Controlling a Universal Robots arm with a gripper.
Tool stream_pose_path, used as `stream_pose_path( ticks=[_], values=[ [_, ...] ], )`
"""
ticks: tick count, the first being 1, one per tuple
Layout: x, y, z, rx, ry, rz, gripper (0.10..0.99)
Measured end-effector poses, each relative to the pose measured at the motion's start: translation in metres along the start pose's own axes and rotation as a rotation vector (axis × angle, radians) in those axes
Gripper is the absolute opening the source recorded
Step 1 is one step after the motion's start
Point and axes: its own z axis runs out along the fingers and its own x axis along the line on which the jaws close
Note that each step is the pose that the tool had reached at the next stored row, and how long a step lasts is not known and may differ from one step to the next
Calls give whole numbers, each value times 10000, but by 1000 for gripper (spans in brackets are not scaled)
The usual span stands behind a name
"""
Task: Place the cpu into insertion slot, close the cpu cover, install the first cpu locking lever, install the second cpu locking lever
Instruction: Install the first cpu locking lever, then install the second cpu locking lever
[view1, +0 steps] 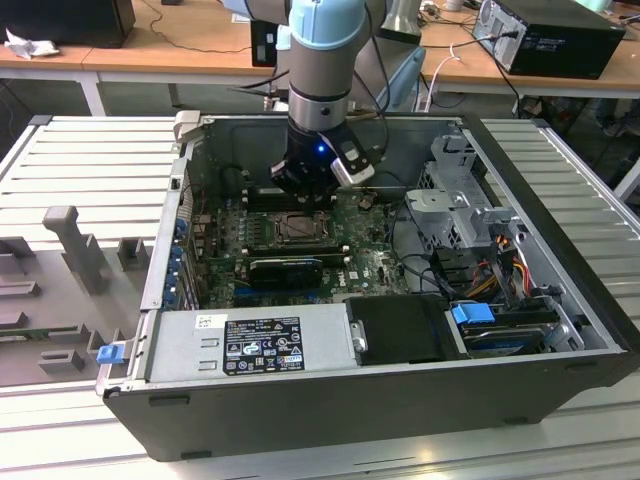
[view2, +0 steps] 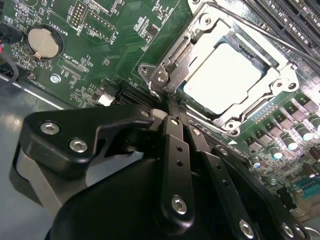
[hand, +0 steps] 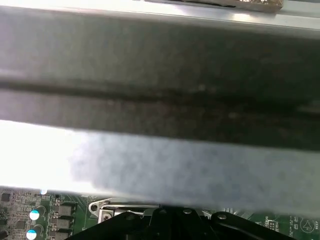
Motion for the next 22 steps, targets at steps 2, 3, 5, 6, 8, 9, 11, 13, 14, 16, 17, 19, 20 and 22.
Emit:
stream_pose_path(
  ticks=[2, 3, 5, 6, 8, 9, 11, 13, 14, 16, 17, 19, 20, 22],
  values=[
    [0, 5, -57, 0, 3, 1, 106],
    [-1, 8, -80, 0, 5, 0, 106],
    [-1, 10, -96, 0, 6, 0, 106],
    [-1, 9, -95, -3, 4, -1, 106],
    [0, -4, -98, 0, 6, 0, 106],
    [1, -11, -98, 0, 7, 0, 106],
    [2, -20, -100, 0, 7, 0, 106],
    [2, -26, -100, 1, 7, 0, 106],
    [2, -30, -101, 0, 6, 0, 106],
    [3, -37, -101, -1, 6, 0, 106],
    [4, -43, -102, 1, 7, 0, 106],
    [6, -67, -104, 0, 6, 0, 106],
    [6, -71, -105, 0, 7, 0, 106],
    [7, -76, -107, 1, 7, 1, 106]
  ],
)
